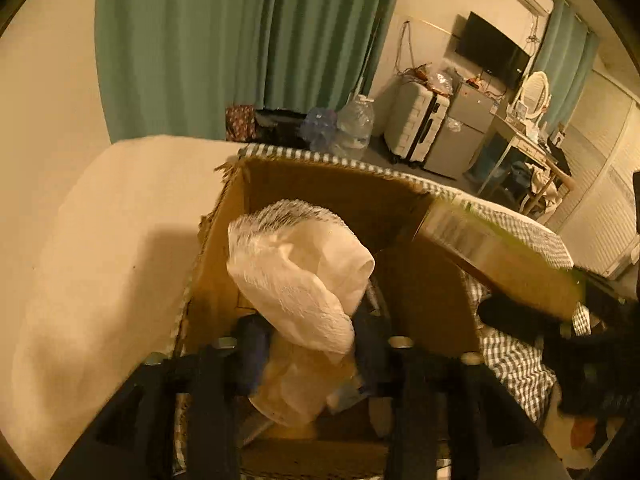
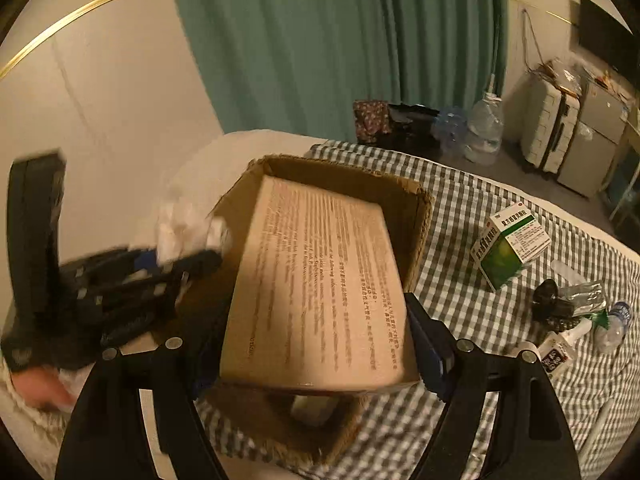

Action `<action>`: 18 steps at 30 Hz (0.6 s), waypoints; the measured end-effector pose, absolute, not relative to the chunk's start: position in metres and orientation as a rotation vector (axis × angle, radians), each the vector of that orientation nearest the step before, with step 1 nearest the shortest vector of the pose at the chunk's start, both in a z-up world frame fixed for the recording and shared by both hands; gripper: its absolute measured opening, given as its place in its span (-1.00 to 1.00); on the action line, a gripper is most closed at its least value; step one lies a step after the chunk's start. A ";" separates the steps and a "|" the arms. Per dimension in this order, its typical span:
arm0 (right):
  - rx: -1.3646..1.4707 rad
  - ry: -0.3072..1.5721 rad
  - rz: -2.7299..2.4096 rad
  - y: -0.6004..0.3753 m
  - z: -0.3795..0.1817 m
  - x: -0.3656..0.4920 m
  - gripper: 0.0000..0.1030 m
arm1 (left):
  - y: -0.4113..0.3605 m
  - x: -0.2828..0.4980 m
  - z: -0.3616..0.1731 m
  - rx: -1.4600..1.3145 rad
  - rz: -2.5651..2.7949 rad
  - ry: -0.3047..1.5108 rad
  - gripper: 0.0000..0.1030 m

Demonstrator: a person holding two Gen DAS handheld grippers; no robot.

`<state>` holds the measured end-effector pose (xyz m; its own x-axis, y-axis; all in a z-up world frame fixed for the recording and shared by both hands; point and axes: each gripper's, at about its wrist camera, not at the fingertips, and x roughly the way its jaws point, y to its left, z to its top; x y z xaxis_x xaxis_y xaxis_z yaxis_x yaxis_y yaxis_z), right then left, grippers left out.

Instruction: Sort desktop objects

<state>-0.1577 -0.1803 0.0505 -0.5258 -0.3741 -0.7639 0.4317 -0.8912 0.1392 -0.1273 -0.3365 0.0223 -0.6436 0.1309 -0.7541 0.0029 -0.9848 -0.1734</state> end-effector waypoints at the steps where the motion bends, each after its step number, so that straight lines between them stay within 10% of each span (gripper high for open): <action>1: 1.182 0.090 -2.427 -0.182 0.050 -0.161 0.53 | -0.339 -0.127 0.019 -1.299 2.794 -0.242 0.39; 4: 1.182 0.060 -2.457 -0.180 0.051 -0.168 0.67 | -0.340 -0.125 0.012 -1.300 2.813 -0.231 0.71; 18: 1.216 -0.143 -2.614 -0.035 0.069 -0.135 0.67 | -0.254 -0.103 0.003 -1.336 2.707 -0.083 0.83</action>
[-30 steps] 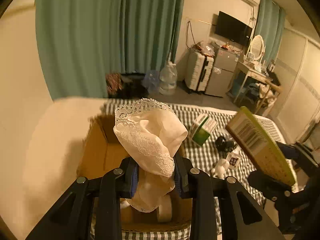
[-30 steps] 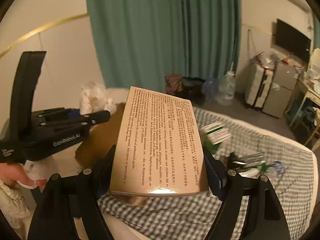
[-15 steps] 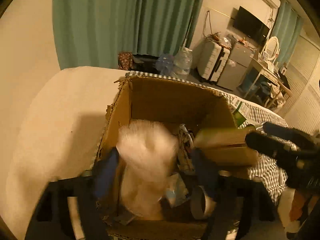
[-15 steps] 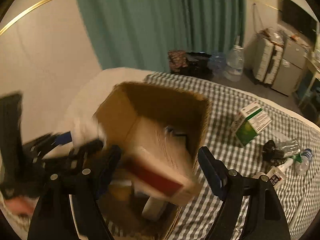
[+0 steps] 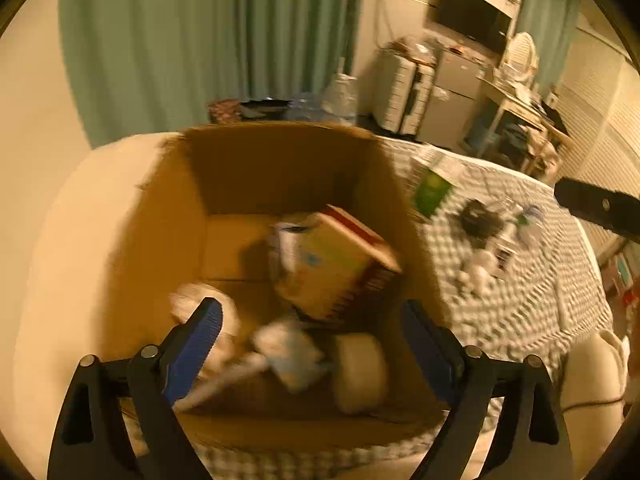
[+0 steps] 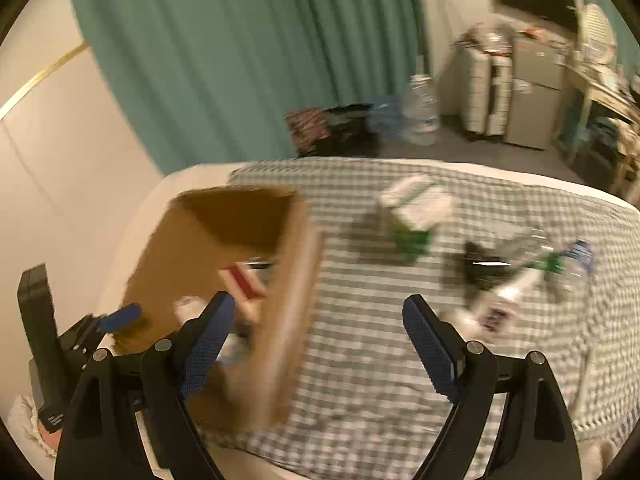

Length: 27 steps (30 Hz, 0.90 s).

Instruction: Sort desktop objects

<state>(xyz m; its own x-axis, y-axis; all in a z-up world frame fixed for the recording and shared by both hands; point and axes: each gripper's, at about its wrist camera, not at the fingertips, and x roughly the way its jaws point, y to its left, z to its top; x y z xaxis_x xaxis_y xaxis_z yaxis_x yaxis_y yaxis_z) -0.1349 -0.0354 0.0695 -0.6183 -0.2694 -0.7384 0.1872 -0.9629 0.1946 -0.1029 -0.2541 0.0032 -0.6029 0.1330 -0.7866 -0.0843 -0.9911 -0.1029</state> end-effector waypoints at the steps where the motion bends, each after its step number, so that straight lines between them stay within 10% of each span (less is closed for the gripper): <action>1: 1.218 -0.152 -2.636 -0.018 0.069 -0.131 0.67 | -0.243 -0.100 0.003 -1.338 2.665 -0.104 0.84; 13: 1.303 -0.402 -2.880 0.186 0.042 -0.100 0.67 | -0.068 -0.097 -0.020 -1.249 2.543 -0.095 0.88; 27: 1.278 -0.354 -2.663 0.174 -0.043 -0.143 0.67 | -0.014 -0.186 -0.105 -1.360 2.638 0.057 0.88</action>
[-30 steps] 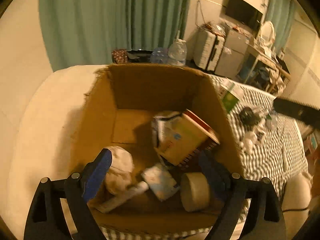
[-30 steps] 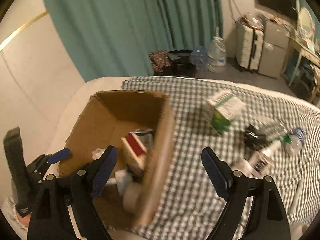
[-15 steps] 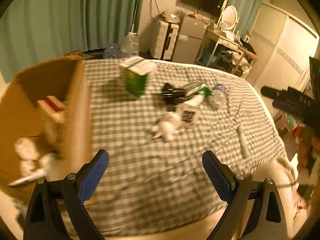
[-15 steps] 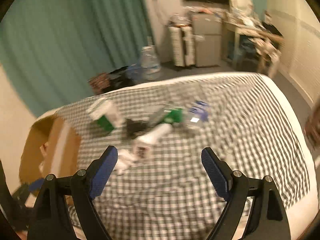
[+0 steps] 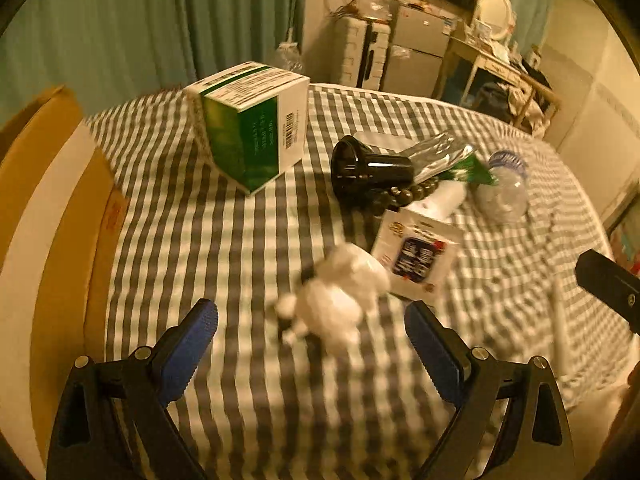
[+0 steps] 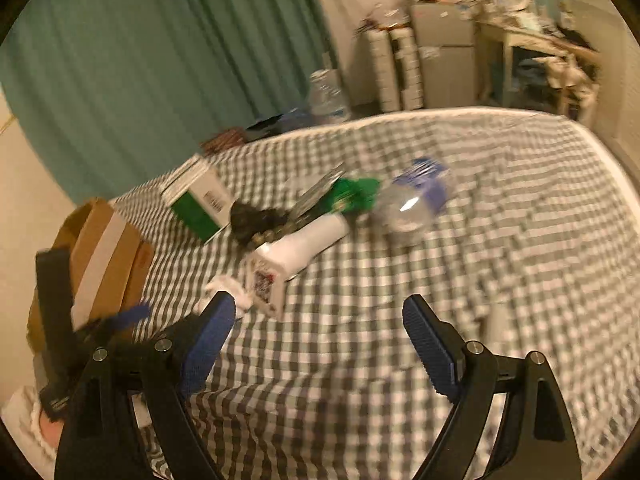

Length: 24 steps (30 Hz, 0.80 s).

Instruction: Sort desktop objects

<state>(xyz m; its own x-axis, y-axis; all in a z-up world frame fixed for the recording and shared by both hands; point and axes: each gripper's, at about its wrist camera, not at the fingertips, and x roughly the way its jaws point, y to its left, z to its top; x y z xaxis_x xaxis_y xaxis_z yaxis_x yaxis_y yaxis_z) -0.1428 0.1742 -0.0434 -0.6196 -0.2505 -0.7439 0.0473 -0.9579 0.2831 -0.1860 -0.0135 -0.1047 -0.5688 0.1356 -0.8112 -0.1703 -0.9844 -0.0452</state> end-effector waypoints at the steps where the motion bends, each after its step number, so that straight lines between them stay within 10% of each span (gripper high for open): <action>1: 1.287 -0.354 -2.637 0.172 -0.049 -0.146 0.67 | -0.013 -0.188 -0.110 -1.340 2.647 0.081 0.88; 10: 1.372 -0.361 -2.560 0.161 -0.088 -0.188 0.65 | -0.010 -0.194 -0.140 -1.233 2.637 0.140 0.88; 18: 1.404 -0.378 -2.372 0.129 -0.112 -0.224 -0.52 | 0.006 -0.200 -0.153 -1.208 2.509 0.241 0.57; 24: 1.348 -0.328 -2.372 0.115 -0.107 -0.212 -0.87 | -0.010 -0.204 -0.146 -1.229 2.570 0.170 0.27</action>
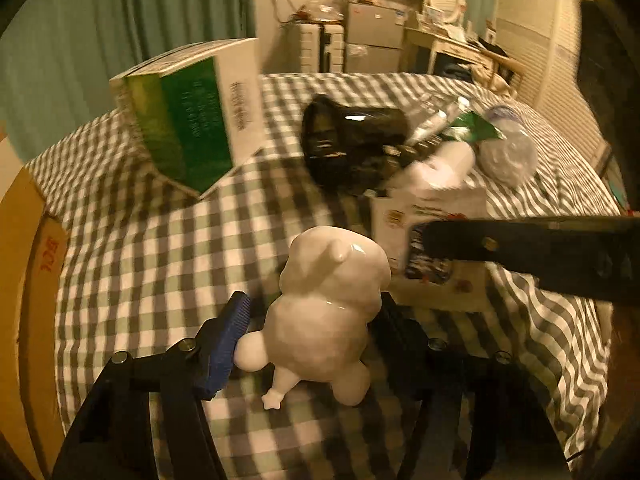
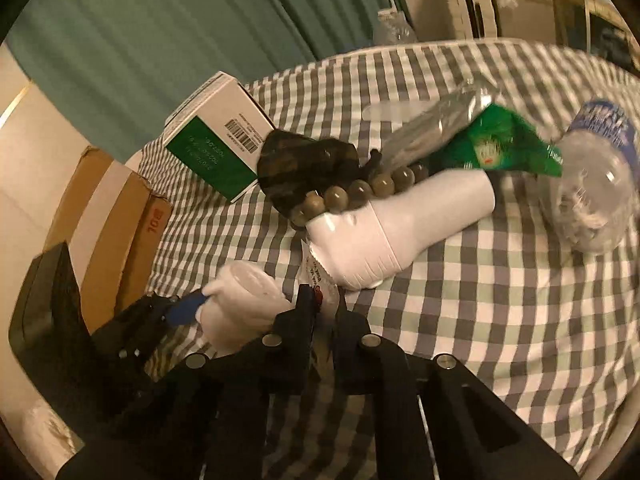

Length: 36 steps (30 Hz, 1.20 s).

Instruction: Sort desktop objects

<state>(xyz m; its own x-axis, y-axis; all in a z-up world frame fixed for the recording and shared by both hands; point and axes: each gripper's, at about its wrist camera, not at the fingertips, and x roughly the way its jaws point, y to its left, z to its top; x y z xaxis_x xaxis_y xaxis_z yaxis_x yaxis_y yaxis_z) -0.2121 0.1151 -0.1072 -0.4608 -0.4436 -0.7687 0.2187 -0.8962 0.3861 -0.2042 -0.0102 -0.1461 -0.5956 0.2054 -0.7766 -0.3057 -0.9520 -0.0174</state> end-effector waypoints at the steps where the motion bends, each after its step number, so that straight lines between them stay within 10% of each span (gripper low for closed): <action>1: 1.342 -0.330 -2.380 0.115 -0.106 -0.210 -0.88 | -0.014 -0.204 -0.145 -1.235 2.586 0.163 0.27; 13: 1.318 -0.162 -2.509 0.117 -0.074 -0.146 -0.91 | -0.039 -0.177 -0.131 -1.318 2.661 0.028 0.24; 16: 1.276 -0.196 -2.506 0.124 -0.059 -0.131 -0.91 | -0.032 -0.161 -0.113 -1.286 2.634 -0.016 -0.18; 25: 1.256 -0.263 -2.550 0.118 -0.033 -0.105 -0.92 | -0.024 -0.127 -0.084 -1.300 2.580 -0.147 -0.60; 27: 1.253 -0.261 -2.559 0.120 -0.028 -0.097 -0.91 | -0.022 -0.121 -0.088 -1.296 2.585 -0.084 -0.52; 31: 1.256 -0.233 -2.585 0.124 -0.025 -0.085 -0.91 | -0.026 -0.125 -0.097 -1.336 2.560 -0.131 0.41; 36: 1.272 -0.243 -2.591 0.129 -0.031 -0.092 -0.91 | -0.017 -0.134 -0.099 -1.335 2.642 -0.083 0.55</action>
